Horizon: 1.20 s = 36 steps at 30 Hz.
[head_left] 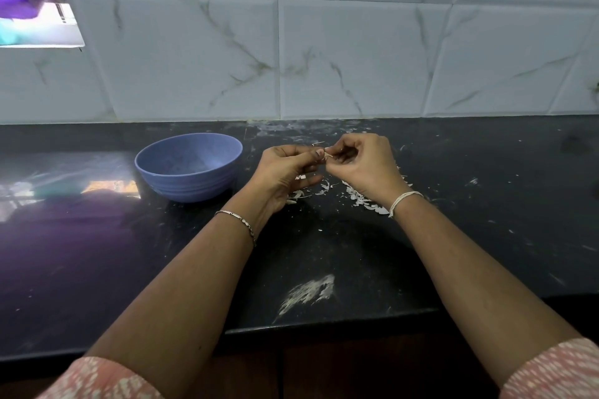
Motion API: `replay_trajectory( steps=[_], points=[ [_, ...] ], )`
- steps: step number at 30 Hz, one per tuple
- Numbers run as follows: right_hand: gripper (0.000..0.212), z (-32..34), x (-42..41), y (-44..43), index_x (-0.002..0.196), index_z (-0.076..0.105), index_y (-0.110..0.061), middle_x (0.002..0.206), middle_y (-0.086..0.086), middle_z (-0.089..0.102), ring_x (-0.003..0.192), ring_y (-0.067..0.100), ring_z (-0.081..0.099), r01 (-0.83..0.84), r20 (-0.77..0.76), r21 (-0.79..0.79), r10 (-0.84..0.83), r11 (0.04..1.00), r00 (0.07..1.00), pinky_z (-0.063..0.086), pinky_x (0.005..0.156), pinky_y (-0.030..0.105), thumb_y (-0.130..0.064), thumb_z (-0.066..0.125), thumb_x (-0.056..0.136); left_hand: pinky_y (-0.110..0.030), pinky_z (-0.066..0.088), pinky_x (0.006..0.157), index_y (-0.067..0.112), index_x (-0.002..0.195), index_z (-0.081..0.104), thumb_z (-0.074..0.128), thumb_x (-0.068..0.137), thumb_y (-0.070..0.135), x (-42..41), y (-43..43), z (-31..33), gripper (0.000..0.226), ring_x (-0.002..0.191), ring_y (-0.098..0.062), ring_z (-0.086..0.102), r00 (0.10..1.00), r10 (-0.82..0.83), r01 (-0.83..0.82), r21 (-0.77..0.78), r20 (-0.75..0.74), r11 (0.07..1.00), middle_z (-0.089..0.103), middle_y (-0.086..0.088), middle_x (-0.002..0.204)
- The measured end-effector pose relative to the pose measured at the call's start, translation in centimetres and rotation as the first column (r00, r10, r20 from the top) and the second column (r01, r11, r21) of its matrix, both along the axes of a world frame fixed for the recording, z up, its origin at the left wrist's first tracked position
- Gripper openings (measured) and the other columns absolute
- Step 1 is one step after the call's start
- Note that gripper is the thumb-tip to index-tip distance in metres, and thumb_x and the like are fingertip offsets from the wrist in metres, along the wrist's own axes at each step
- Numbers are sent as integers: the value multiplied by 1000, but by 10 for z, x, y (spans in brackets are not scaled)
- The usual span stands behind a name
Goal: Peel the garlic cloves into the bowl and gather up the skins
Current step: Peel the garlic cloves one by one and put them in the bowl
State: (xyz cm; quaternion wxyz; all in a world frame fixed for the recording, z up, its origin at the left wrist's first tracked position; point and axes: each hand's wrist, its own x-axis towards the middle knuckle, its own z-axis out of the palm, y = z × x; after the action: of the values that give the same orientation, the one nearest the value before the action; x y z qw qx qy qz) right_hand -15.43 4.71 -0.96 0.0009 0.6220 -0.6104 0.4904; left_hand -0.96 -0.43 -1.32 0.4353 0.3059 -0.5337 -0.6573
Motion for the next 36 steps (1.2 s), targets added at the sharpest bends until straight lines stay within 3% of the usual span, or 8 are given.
replay_trajectory(
  steps=[9,17,23,30,36],
  points=[
    [13,4,0,2,77,73,-20,84,-7,75,72,-1,68,-55,119,34,51,998,992,53,70,11,-7,74,76,-30,62,69,2,80,70,75,82,4,0,-1,1,5,78,-16,61,1000,9,-8,36,-15,999,71,-5,71],
    [12,3,1,3,81,74,-24,80,-5,75,72,2,69,-88,184,20,83,996,979,54,71,14,-13,77,78,-28,60,63,6,85,69,74,81,4,-1,3,3,6,78,-17,59,999,35,-35,-1,28,999,67,-8,81],
    [16,2,2,-1,82,73,-20,76,-4,72,67,6,66,-47,185,7,45,999,982,55,67,18,-5,74,74,-26,59,60,7,84,68,73,81,0,-3,4,3,9,67,-10,57,998,62,-62,-46,-1,997,64,-6,78],
    [10,1,2,0,78,68,-16,68,-7,66,63,13,62,23,13,-68,-22,997,1000,57,64,32,-8,69,72,-28,61,63,9,80,67,69,84,-2,-4,5,3,11,64,-9,55,996,89,-89,-67,-10,994,59,-16,88],
    [8,5,-3,6,81,67,-17,72,-4,62,68,13,56,122,-215,-74,-135,990,967,52,68,34,-10,64,78,-28,60,64,7,82,67,67,85,-2,-4,4,3,9,59,-7,55,995,102,-102,-68,2,993,59,-18,87]
  ],
)
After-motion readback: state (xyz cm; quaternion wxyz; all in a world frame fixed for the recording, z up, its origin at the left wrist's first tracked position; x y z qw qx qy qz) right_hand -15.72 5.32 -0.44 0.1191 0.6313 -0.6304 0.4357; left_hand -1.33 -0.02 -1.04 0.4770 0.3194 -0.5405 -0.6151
